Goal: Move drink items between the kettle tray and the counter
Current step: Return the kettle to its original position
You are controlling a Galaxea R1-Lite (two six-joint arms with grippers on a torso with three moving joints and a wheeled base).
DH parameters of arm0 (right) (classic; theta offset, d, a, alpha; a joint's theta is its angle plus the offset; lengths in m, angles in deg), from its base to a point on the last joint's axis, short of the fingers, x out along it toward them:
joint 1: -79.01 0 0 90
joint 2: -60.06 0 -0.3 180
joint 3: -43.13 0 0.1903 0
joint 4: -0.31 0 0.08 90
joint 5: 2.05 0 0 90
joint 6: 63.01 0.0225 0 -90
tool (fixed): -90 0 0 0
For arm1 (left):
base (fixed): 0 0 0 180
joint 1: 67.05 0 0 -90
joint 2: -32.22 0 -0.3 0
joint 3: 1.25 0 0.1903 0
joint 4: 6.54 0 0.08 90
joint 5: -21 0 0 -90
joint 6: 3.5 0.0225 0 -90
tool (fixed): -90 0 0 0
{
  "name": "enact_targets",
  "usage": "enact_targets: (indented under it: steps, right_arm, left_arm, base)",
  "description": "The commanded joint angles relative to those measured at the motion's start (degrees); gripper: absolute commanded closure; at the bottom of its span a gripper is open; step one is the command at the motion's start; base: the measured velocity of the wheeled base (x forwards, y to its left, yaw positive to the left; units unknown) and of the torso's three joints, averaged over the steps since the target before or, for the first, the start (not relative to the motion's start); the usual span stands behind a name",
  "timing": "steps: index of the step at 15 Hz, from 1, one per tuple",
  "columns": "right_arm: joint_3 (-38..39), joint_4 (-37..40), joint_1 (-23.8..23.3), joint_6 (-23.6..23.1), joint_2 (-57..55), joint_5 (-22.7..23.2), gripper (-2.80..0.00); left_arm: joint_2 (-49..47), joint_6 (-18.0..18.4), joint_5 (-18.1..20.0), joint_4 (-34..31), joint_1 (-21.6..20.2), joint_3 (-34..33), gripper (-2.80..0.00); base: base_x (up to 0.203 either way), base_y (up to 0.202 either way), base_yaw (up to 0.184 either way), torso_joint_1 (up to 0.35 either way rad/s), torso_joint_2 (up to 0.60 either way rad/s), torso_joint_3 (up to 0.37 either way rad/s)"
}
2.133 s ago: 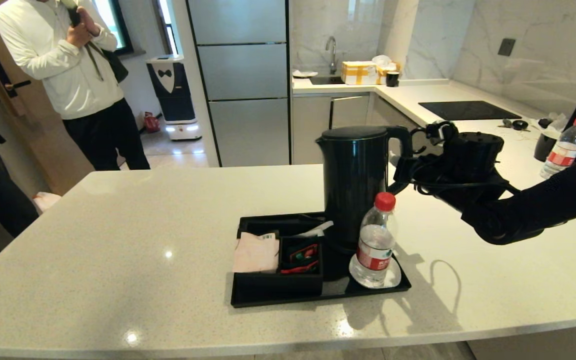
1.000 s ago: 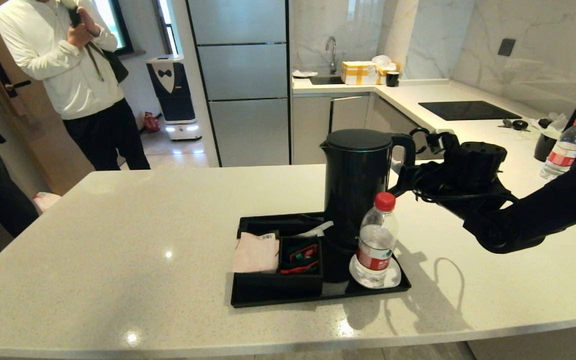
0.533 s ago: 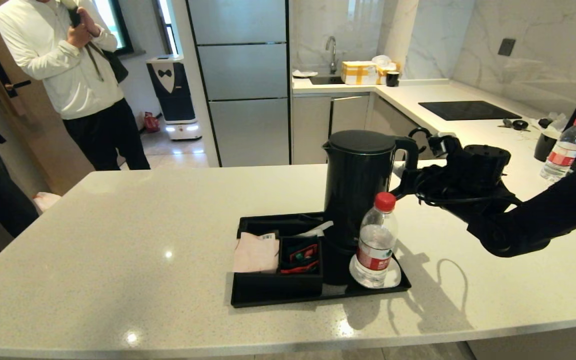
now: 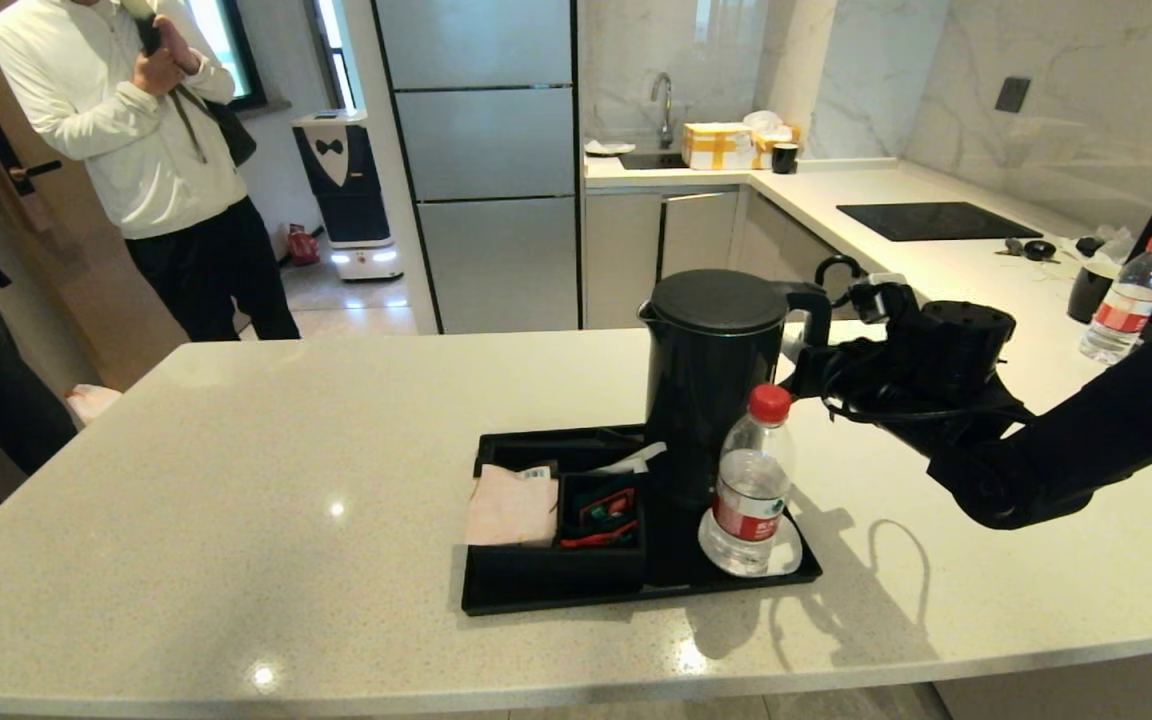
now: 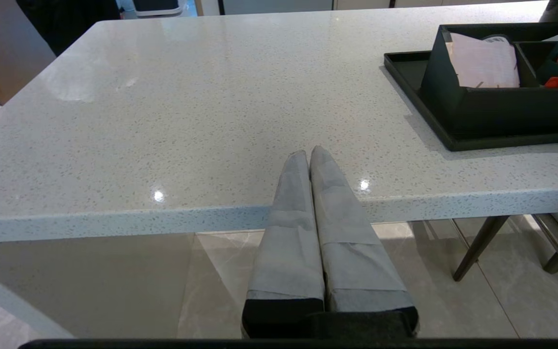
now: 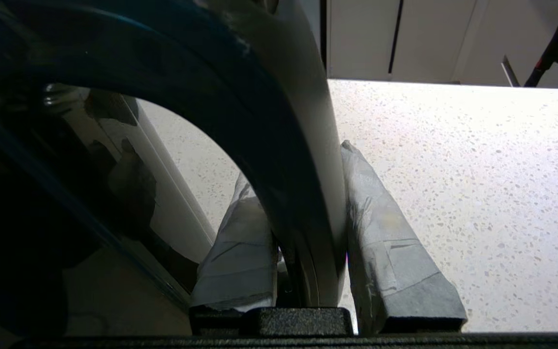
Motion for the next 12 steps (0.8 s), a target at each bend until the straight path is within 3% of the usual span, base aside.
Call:
enact_targets:
  steps: [1,5,6,12]
  right_arm:
    - [0.1,0.7,0.1,-0.3,0.0,0.0,0.00]
    - [-0.1,1.2,0.0,-1.7,-0.8,-0.4,0.00]
    - [-0.2,1.2,0.1,-2.3,-1.0,-0.6,-2.80]
    - [-0.6,1.4,0.1,-2.3,-0.5,-1.6,-2.80]
  left_arm:
    - [-0.1,0.0,0.0,0.0,0.0,0.0,0.00]
    - [-0.1,0.0,0.0,0.0,0.0,0.0,0.00]
    - [-0.1,0.0,0.0,-0.1,0.0,0.0,0.00]
    - [-0.1,0.0,0.0,0.0,0.0,0.0,0.00]
  base:
    - [0.000,0.000,0.000,0.000,0.00,0.000]
    - [0.000,0.000,0.000,0.000,0.00,0.000]
    - [0.000,0.000,0.000,0.000,0.00,0.000]
    - [0.000,0.000,0.000,0.000,0.00,0.000]
